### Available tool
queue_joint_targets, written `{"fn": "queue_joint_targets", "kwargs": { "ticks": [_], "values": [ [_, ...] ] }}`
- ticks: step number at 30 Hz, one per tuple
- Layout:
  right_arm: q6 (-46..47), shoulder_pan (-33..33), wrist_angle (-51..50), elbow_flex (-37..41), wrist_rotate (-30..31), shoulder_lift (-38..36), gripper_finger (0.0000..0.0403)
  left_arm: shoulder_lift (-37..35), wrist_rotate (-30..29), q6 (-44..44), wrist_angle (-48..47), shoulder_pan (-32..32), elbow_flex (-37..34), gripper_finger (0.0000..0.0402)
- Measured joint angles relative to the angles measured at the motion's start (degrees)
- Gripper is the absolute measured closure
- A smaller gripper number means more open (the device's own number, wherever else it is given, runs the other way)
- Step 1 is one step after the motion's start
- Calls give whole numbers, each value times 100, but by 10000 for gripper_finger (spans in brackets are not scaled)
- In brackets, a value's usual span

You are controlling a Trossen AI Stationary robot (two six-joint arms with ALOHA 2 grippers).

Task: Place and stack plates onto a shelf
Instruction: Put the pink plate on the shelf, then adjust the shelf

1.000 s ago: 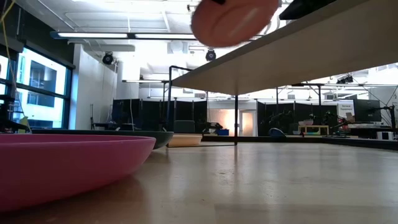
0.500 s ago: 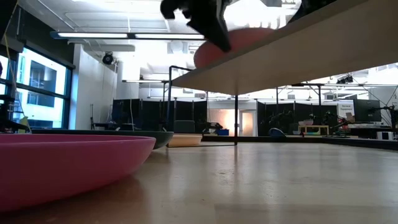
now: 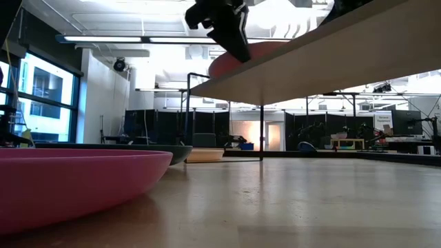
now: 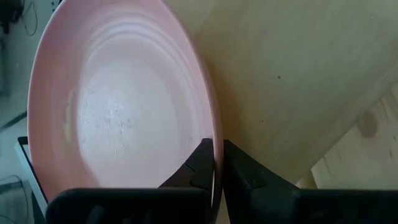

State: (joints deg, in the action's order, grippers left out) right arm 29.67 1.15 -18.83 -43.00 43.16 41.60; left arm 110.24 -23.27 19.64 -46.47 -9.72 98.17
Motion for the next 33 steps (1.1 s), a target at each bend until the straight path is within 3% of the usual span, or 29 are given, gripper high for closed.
{"fn": "queue_joint_targets", "kwargs": {
  "ticks": [10, 19, 33],
  "values": [
    [-10, 0, -40, 0, 12, 0, 402, 0, 340, -9, -15, -238, 0, 392],
    [-9, 0, -44, 0, 11, 0, 402, 0, 138, -174, -2, -205, -2, 387],
    [7, 0, -42, 0, 3, 0, 402, -7, 342, -262, -9, -154, -8, 307]
  ]
}}
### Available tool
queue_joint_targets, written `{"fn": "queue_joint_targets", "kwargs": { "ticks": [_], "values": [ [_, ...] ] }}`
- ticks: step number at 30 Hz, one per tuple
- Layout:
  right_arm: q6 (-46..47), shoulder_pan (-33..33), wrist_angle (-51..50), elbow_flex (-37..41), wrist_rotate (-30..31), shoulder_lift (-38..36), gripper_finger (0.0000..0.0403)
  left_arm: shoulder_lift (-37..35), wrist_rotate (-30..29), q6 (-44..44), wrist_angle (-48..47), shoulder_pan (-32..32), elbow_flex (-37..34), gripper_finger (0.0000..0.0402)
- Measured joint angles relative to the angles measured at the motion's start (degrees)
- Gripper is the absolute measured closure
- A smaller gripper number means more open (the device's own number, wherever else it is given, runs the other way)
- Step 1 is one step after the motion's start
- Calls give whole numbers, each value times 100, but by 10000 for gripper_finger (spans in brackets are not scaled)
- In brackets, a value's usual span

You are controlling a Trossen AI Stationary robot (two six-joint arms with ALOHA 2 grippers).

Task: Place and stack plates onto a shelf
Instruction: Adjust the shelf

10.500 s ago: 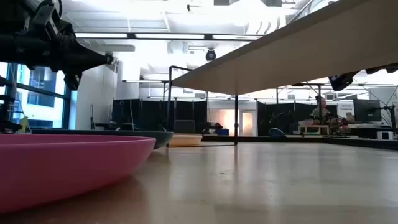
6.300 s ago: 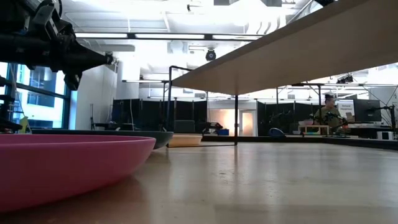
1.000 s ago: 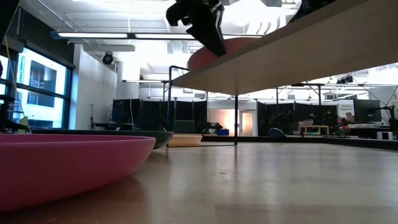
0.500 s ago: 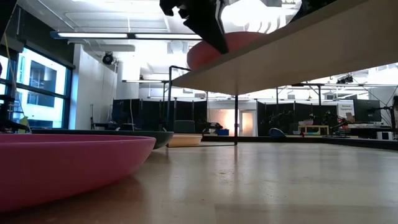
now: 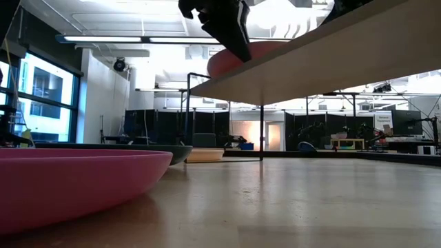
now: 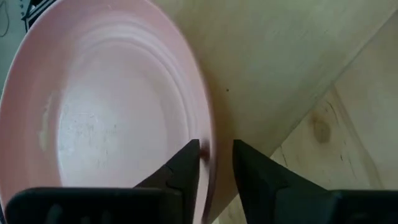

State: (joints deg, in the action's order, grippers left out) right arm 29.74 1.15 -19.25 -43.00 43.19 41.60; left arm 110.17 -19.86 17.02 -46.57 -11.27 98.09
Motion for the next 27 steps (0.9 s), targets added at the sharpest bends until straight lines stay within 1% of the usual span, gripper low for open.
{"fn": "queue_joint_targets", "kwargs": {
  "ticks": [5, 11, 14, 17, 18, 22, 24, 26, 27],
  "values": [
    [-7, 0, 20, 0, -10, 0, 402, -130, -19, -76, -40, 37, -1, 279],
    [-7, 0, 24, 0, -10, 0, 402, -247, -15, -190, -41, 152, 11, 259],
    [-11, 0, 26, 0, -10, -2, 402, -306, -100, -209, -534, 212, 217, 254],
    [-16, 0, 24, 0, -10, 0, 402, -425, -160, -480, -846, 301, 585, 252],
    [-15, 0, 24, 0, -8, -2, 402, -513, -132, -592, -1034, 342, 658, 252],
    [-29, 0, 24, 0, -6, 0, 402, -1066, 363, -1164, -946, 591, 717, 254],
    [-122, 0, 16, 0, -7, 0, 402, -1427, 596, -1408, -701, 744, 591, 256],
    [-160, 0, 24, 0, -3, -1, 402, -1821, 676, -1525, -517, 886, 339, 258],
    [-160, 0, 24, 0, -4, -2, 402, -2038, 702, -1555, -266, 941, 167, 259]
  ]
}}
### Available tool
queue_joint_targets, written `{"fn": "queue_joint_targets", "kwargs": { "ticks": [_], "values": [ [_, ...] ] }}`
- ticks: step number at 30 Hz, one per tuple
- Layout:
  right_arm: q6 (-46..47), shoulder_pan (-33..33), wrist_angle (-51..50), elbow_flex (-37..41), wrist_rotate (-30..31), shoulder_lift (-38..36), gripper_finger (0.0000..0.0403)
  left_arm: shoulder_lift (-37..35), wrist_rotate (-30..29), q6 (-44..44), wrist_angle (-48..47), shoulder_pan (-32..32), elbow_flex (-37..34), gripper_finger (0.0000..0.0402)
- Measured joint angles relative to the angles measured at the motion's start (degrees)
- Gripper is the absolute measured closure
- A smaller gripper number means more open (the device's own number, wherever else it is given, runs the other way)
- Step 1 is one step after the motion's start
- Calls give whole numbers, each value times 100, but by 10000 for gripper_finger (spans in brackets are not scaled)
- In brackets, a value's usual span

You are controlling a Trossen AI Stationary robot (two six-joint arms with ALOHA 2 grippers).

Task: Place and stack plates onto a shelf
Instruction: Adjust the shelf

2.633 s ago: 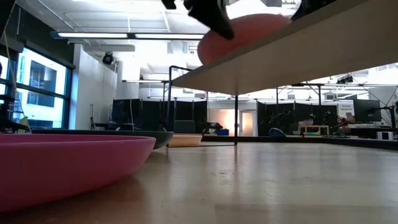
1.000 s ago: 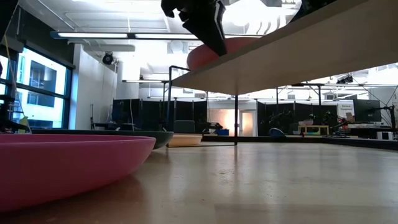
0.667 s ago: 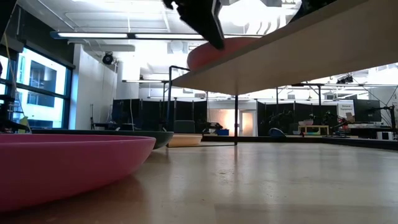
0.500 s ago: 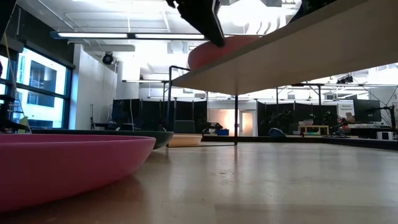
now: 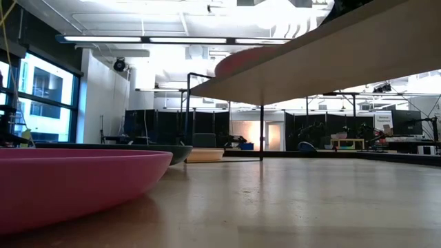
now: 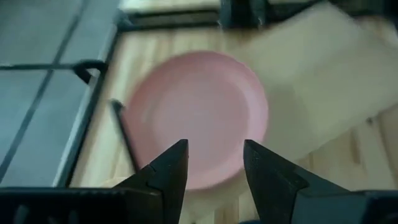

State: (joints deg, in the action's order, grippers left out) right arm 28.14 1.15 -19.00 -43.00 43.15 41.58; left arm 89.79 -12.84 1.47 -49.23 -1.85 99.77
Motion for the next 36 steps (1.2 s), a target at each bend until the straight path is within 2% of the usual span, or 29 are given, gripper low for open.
{"fn": "queue_joint_targets", "kwargs": {
  "ticks": [4, 13, 20, 25, 30, 36],
  "values": [
    [-11, 0, 14, 0, -26, 0, 402, -911, 33, -303, 989, 159, -861, 261],
    [-73, 0, 2, -1, -354, 2, 402, -2625, 34, -1203, 3170, 195, -3259, 261],
    [-192, 0, 108, -2, -1308, 4, 402, -3521, 28, -1737, 4099, 187, -4622, 261],
    [-603, -4, 776, -2, -2137, 9, 402, -4057, 26, -2088, 4847, 184, -5602, 261],
    [-774, -4, 1219, -2, -2234, 6, 402, -4459, 28, -2482, 5355, 184, -6241, 261],
    [-766, -4, 1306, -2, -2233, 9, 402, -4633, 28, -2465, 5342, 184, -6343, 261]
  ]
}}
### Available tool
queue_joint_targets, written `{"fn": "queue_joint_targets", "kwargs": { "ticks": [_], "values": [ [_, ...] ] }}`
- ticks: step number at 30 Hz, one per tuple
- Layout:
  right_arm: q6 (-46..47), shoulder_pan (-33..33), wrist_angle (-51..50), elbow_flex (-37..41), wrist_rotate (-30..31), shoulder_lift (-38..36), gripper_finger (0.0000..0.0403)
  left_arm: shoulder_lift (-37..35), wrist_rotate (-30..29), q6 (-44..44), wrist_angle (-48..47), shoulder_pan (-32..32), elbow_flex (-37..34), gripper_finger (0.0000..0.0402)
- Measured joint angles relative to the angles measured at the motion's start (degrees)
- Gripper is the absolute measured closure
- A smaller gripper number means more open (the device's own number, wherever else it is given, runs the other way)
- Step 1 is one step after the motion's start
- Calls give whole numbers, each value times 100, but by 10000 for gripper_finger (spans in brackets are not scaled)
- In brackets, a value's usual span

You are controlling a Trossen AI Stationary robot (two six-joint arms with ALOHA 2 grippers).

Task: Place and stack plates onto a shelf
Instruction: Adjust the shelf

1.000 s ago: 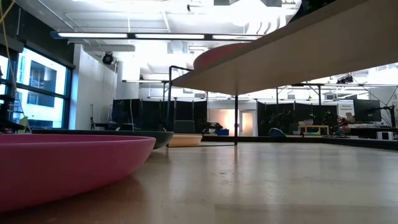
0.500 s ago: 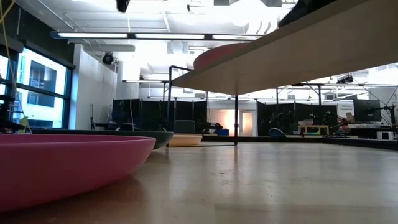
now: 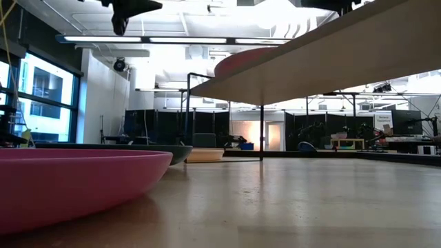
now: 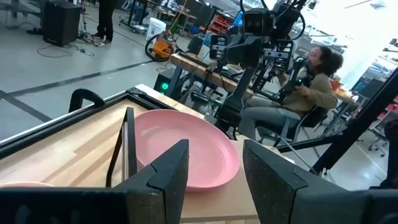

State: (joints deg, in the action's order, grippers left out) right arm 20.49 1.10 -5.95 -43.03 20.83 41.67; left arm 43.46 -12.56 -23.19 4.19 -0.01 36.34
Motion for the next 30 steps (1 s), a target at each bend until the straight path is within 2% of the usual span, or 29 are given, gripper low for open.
{"fn": "queue_joint_targets", "kwargs": {
  "ticks": [7, 21, 30],
  "values": [
    [1, 0, 148, 0, 1, 0, 402, -2, 0, 560, -1, 0, 2, 261],
    [3, 0, 148, 0, 58, 15, 402, 1, 0, 781, -88, 0, 2, 261],
    [345, 1, 1, 0, 207, 545, 402, 3, -11, 781, -98, 0, 2, 261]
  ]
}}
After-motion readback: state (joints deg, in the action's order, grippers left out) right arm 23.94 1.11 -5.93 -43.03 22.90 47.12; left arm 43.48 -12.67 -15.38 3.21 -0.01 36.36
